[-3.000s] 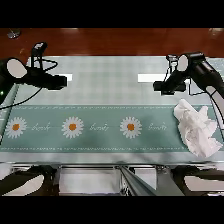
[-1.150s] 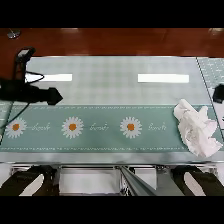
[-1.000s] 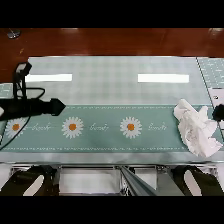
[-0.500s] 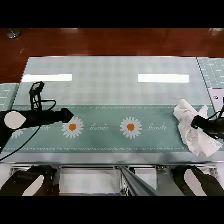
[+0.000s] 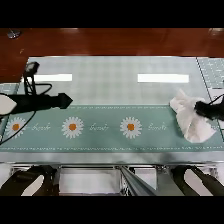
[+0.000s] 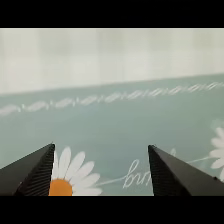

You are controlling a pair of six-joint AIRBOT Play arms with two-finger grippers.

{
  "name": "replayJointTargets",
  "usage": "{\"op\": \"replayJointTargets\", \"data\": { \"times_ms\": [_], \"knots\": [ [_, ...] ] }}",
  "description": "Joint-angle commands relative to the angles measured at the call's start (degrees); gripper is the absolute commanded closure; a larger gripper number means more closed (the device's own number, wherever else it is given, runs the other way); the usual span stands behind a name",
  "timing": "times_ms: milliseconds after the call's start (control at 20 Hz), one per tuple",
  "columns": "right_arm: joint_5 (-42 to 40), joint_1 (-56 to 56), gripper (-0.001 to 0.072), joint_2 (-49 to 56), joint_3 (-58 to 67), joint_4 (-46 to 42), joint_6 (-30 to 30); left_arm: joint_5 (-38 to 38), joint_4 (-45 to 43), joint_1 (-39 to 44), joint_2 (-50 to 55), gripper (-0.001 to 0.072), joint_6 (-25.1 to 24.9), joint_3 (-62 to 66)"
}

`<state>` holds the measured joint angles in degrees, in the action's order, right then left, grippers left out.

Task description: Fold the shirts.

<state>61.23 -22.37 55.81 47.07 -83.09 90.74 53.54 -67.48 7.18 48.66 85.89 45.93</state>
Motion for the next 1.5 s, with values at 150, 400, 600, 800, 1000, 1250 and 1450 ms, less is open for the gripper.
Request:
{"op": "replayJointTargets", "data": {
  "times_ms": [150,400,600,800,1000,1250,1450],
  "knots": [
    [2.2,3.6,0.0681,-9.8,20.3,13.7,-5.2,6.2,0.6,-0.7,-5.7,0.0007,-3.9,9.5],
    [2.2,15.2,0.0681,-12.5,36.0,13.6,-5.9,5.7,1.4,-0.7,-13.6,0.0007,-3.6,0.0],
    [3.0,25.8,0.0681,-12.5,42.6,13.6,-6.0,5.6,-2.1,-0.7,-14.8,0.0007,-3.3,-3.4],
    [12.2,38.5,0.0681,-9.4,38.7,13.6,-5.7,2.5,-2.1,-0.7,-14.8,0.0008,0.4,-3.4],
    [7.7,50.1,0.0681,-4.3,24.5,12.5,-1.6,0.9,-1.9,-0.7,-14.8,0.0007,1.0,-3.4],
    [-10.1,60.9,0.0681,13.6,20.9,18.0,1.6,0.9,-1.9,-0.7,-13.9,0.0008,2.1,-3.4],
    [-13.8,63.6,0.033,27.8,21.6,31.8,0.4,0.4,-1.2,-0.7,-12.3,0.0007,2.1,-3.4]
  ]
}}
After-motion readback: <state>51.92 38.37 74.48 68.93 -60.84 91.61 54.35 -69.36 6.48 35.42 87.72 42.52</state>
